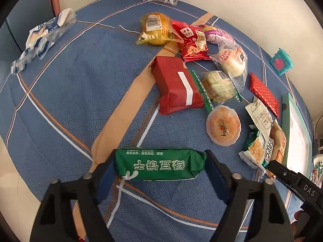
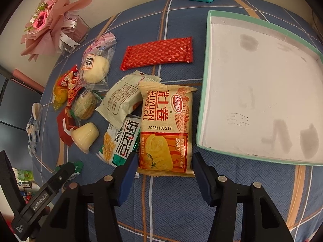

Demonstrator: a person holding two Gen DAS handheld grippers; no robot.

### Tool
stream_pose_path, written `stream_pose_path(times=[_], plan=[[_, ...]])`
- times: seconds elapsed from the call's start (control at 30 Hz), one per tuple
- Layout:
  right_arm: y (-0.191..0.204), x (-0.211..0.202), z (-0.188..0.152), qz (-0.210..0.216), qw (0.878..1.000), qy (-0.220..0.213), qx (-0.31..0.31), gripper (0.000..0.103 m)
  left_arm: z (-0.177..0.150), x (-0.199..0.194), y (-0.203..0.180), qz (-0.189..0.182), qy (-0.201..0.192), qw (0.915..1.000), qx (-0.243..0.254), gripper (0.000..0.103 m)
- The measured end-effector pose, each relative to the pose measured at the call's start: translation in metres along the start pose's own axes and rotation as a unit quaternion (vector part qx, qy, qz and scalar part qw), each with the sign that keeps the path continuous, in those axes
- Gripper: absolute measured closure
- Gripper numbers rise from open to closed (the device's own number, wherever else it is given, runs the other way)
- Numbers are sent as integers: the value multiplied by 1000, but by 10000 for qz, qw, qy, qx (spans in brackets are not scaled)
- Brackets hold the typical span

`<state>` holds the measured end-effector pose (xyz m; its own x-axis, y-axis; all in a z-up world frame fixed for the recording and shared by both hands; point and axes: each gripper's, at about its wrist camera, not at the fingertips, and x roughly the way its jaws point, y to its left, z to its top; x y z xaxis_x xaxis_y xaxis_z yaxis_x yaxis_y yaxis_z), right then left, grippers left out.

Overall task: Organize snacks
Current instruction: 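Close the left gripper on the green biscuit pack while the right gripper grasps the yellow bread bag, then lift the green pack with the left gripper while the right gripper carries the bread bag over the tray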

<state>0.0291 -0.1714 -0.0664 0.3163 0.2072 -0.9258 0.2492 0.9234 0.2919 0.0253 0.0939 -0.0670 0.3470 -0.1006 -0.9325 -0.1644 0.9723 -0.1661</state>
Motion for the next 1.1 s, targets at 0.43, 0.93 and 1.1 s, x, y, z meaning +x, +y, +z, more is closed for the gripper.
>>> stream_pose_path(times=[0.43,0.93,1.1], plan=[[-7,-7,-3,60,9999,-90,44,62,-3,-5,-4,26,11,9999,109,32],[-7,2,0,138,9995,-81,258,50,-3,1,-5,91,67,9998,164,32],[0,11,0,-70,9998,-83,142,50,-2,4,-4,82,69,9998,172,32]])
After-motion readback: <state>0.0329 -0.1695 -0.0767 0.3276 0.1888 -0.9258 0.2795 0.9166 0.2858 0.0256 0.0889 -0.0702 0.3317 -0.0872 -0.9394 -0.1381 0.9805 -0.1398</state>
